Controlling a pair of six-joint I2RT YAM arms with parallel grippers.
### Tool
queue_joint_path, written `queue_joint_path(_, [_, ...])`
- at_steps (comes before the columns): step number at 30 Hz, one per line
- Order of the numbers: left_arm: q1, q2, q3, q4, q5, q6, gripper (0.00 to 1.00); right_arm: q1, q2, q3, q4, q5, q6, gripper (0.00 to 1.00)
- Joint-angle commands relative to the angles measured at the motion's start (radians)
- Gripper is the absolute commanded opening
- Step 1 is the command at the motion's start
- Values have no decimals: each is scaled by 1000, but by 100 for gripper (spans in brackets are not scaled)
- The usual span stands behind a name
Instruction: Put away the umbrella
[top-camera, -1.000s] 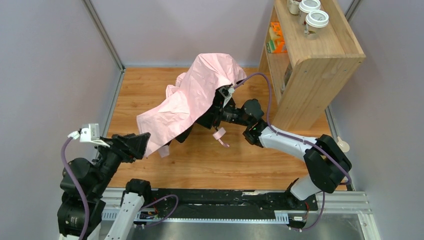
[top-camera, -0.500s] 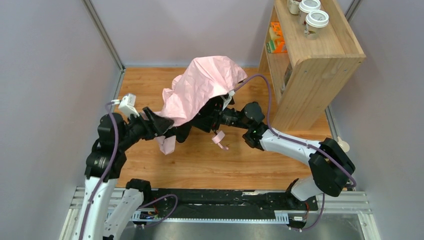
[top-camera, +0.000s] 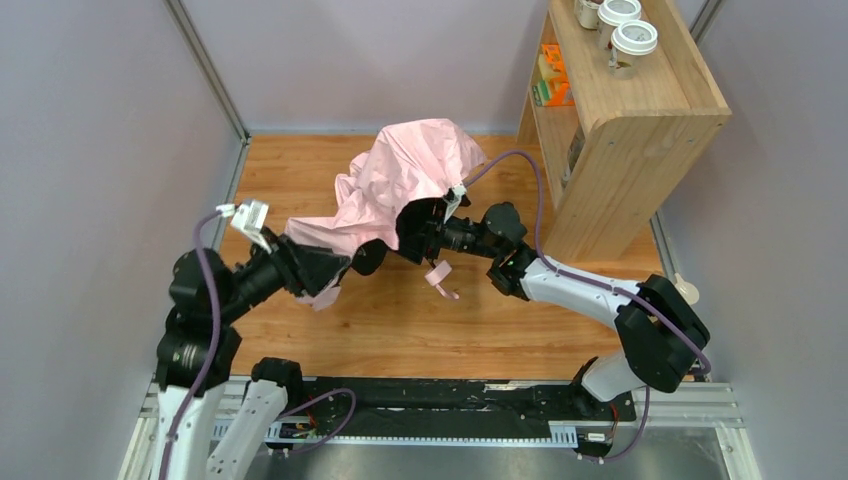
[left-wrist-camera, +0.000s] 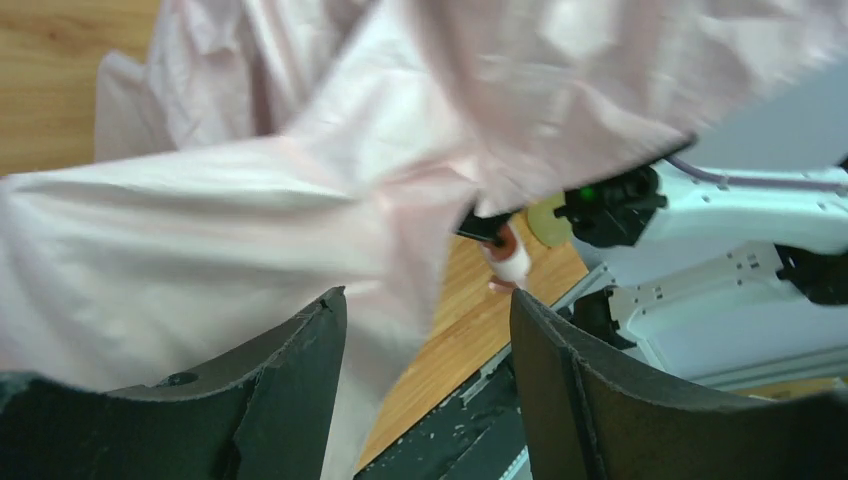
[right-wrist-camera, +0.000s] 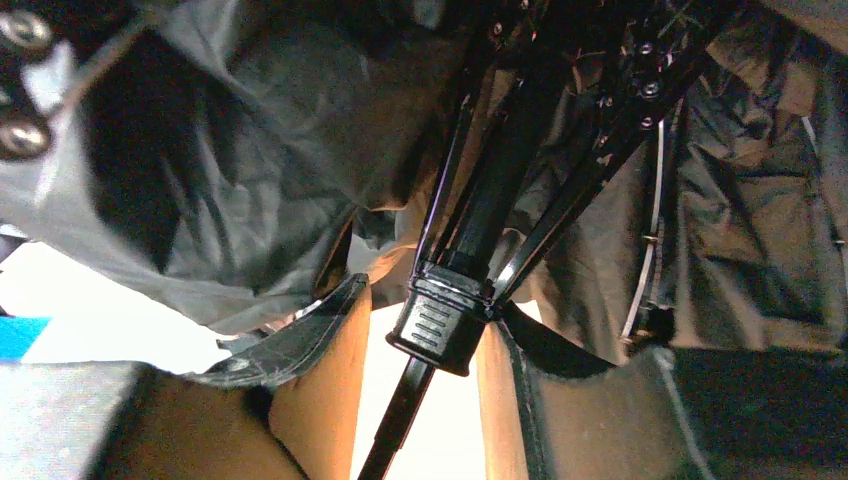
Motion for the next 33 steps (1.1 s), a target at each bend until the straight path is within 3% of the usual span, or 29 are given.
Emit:
queue_joint_path(1, [-2,-135,51,-148,5,93,68,4,-64,42,-113,35,-207,0])
queue_joint_path(5, [-2,-136,166,-168,-55,84,66,5,-76,23,-107,17,-230,0])
queue_joint_path(8, [-1,-70,289,-248,-226,93,80,2,-76,8,-35,-132,-218,0])
queue_joint_path(10, [-2,-6,367,-320,-355,113,80,-2,-79,-7,37,-204,-172,0])
queue_joint_path(12, [-1,55,412,-345,-392,120,80,-12,-76,-6,79,-249,-126,0])
queue_joint_path(19, [-1,112,260,-72,-155,-29,80,-12,-99,8,64,-272,-95,0])
queue_joint_path(23, [-1,102,168,83,-90,-86,80,-10,-88,25,71,-299,-75,0])
queue_joint_path(29, [-1,30,214,-4,-182,24,73,-3,-125,9,-68,-119,-211,0])
queue_joint_path(31, [-1,19,292,-88,-178,93,70,19,-149,28,-212,46,-330,0])
queue_joint_path(33, [-1,42,390,-184,-152,118,75,59,-169,37,-319,267,-487,0])
